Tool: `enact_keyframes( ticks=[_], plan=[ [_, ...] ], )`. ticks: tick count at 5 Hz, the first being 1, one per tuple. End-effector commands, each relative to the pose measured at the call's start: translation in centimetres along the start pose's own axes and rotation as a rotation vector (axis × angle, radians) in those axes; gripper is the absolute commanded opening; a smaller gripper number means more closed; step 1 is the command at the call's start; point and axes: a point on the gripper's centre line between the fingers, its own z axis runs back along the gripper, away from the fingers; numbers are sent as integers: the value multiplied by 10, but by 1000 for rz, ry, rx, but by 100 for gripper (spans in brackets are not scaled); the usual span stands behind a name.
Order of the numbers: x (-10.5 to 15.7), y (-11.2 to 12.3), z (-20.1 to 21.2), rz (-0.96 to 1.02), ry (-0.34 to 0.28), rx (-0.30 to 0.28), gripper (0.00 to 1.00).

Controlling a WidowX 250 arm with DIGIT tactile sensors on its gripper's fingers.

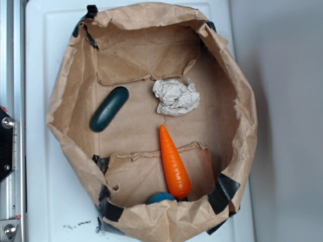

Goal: Grab the white paper.

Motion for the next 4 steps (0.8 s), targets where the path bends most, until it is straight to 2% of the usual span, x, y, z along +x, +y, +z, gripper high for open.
enact_keyframes(
  ticks=[1, 2, 4],
  plan=[
    [0, 0, 0, 0, 0, 0, 100],
    [17, -3, 0, 1, -8, -39, 100],
    [38, -5, 2, -24, -69, -60, 100]
  ],
)
